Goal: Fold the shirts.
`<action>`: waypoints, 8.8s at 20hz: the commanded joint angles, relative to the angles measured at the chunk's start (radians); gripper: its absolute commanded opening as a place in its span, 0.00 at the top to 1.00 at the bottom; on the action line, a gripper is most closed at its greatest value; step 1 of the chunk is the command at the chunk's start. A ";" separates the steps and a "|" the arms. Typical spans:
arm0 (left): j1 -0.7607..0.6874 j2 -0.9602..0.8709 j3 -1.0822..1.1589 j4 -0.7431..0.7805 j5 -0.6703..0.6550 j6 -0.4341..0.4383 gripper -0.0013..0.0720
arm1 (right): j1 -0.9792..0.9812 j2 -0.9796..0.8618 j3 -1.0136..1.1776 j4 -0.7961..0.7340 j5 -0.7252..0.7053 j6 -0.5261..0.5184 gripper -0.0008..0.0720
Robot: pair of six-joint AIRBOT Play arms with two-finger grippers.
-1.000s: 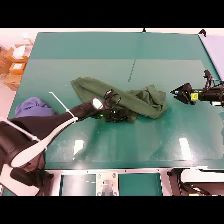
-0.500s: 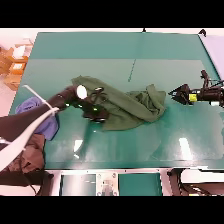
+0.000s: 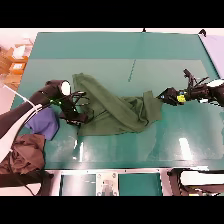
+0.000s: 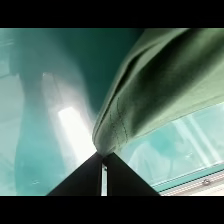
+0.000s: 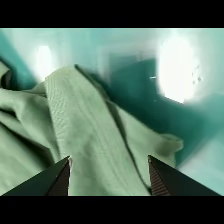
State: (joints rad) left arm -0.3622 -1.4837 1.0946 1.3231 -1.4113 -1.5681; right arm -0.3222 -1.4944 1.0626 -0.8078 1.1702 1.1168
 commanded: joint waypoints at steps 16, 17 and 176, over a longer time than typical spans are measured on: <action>0.008 0.143 0.319 0.155 -0.027 0.040 0.95 | 0.060 0.070 0.216 0.391 0.136 -0.103 0.96; 0.008 0.188 0.436 0.195 -0.036 0.036 0.95 | 0.041 0.116 0.304 0.438 0.130 -0.103 0.96; 0.472 -0.316 0.349 -0.439 0.033 0.132 0.35 | -0.177 -0.249 0.277 0.003 -0.024 0.034 0.59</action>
State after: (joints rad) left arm 0.0856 -1.8015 1.4220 0.8822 -1.3136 -1.3830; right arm -0.4824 -1.7580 1.3109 -0.8036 1.0752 1.1175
